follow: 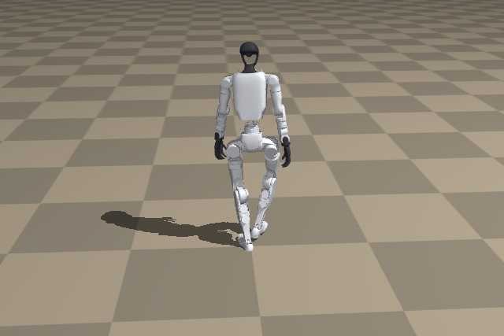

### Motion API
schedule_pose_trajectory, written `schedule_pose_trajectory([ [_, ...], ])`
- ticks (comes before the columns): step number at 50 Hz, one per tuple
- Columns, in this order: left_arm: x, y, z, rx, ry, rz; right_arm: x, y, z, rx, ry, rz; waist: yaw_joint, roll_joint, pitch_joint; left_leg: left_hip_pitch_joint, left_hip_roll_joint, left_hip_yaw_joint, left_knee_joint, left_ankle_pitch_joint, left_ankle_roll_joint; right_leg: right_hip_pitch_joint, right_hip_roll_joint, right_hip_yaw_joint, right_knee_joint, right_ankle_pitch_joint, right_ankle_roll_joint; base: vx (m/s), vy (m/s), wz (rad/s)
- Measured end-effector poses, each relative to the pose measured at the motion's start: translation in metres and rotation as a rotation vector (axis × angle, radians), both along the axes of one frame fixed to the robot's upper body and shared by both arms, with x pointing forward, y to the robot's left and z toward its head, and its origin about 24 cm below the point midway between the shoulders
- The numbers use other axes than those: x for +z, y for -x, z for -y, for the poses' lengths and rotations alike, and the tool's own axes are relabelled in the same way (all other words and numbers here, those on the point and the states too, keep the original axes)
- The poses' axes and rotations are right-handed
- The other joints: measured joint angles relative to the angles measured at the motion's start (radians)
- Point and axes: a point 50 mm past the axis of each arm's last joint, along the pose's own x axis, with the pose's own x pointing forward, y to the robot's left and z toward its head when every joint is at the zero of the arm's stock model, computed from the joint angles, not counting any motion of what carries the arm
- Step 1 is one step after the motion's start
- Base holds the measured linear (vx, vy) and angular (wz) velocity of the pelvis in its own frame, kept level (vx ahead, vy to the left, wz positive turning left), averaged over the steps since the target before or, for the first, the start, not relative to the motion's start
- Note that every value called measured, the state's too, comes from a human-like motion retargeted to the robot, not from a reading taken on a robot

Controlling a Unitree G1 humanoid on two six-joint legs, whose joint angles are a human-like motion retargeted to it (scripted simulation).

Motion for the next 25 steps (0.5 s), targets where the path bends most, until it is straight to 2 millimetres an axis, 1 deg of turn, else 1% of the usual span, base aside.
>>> schedule_pose_trajectory([
  [2, 0.000, -0.001, 0.004, -0.027, 0.012, 0.003, 0.000, 0.015, 0.005, -0.007, 0.002, -0.071, 0.006, 0.000, 0.003, 0.035, -0.004, 0.015, -0.024, -0.002, 0.000, 0.023, 0.021, 0.022, -0.071, -0.017, -0.045, 0.24, -0.03, -0.30],
  [3, -0.001, -0.001, 0.006, -0.043, 0.018, -0.001, 0.001, 0.022, 0.007, -0.012, 0.005, -0.104, 0.013, 0.008, 0.001, 0.050, 0.001, 0.026, -0.034, -0.003, 0.000, 0.046, 0.032, 0.012, -0.068, -0.060, -0.055, 0.32, -0.04, -0.28],
  [5, -0.003, 0.003, 0.010, -0.077, 0.024, -0.017, 0.001, 0.033, 0.010, -0.026, 0.004, -0.159, 0.005, 0.022, -0.004, 0.076, 0.009, 0.028, -0.040, -0.002, 0.000, 0.088, 0.045, -0.001, -0.103, -0.108, -0.086, 0.37, -0.06, -0.03],
  [7, -0.007, 0.009, 0.014, -0.111, 0.022, -0.038, 0.002, 0.040, 0.012, -0.048, -0.002, -0.188, 0.009, 0.026, -0.004, 0.097, 0.016, 0.040, -0.022, 0.002, 0.000, 0.141, 0.084, 0.035, -0.165, -0.162, -0.084, 0.41, -0.10, -0.05],
  [9, -0.011, 0.019, 0.018, -0.141, 0.020, -0.058, 0.002, 0.042, 0.012, -0.075, -0.008, -0.203, 0.019, 0.026, -0.005, 0.111, 0.025, 0.061, 0.020, 0.022, 0.000, 0.192, 0.105, 0.065, -0.220, -0.182, -0.071, 0.43, -0.15, -0.17],
  [12, -0.018, 0.037, 0.020, -0.167, 0.025, -0.099, 0.002, 0.038, 0.010, -0.104, -0.032, -0.211, 0.029, 0.021, 0.000, 0.106, 0.045, 0.068, 0.132, 0.102, 0.000, 0.265, 0.120, 0.087, -0.302, -0.193, -0.066, 0.36, -0.15, -0.18],
  [15, -0.025, 0.062, 0.021, -0.165, 0.041, -0.178, 0.002, 0.025, 0.006, -0.100, -0.057, -0.195, 0.067, 0.001, 0.004, 0.076, 0.073, 0.093, 0.310, 0.215, 0.000, 0.349, 0.136, 0.133, -0.404, -0.204, -0.076, 0.32, -0.20, -0.48],
  [18, -0.029, 0.081, 0.019, -0.144, 0.056, -0.246, 0.003, 0.001, 0.001, -0.056, -0.067, -0.146, 0.117, -0.020, 0.012, -0.042, 0.142, 0.080, 0.604, 0.339, 0.000, 0.402, 0.147, 0.177, -0.486, -0.216, -0.104, 0.28, -0.28, -0.51],
  [20, -0.030, 0.092, 0.016, -0.123, 0.062, -0.284, 0.003, -0.018, -0.005, -0.007, -0.077, -0.103, 0.148, -0.026, 0.018, -0.137, 0.177, 0.039, 0.794, 0.378, 0.000, 0.427, 0.163, 0.192, -0.539, -0.213, -0.122, 0.19, -0.29, -0.43],
  [23, -0.032, 0.110, 0.010, -0.076, 0.053, -0.347, 0.006, -0.042, -0.013, 0.076, -0.092, -0.050, 0.206, -0.041, 0.025, -0.196, 0.253, 0.064, 0.995, 0.227, 0.000, 0.466, 0.170, 0.226, -0.595, -0.221, -0.139, 0.15, -0.23, -0.37],
  [25, -0.032, 0.118, 0.009, -0.039, 0.044, -0.386, 0.009, -0.063, -0.018, 0.134, -0.104, -0.013, 0.244, -0.035, 0.018, -0.263, 0.282, 0.063, 1.065, 0.162, 0.000, 0.468, 0.181, 0.238, -0.623, -0.216, -0.139, 0.07, 0.00, -0.26],
])
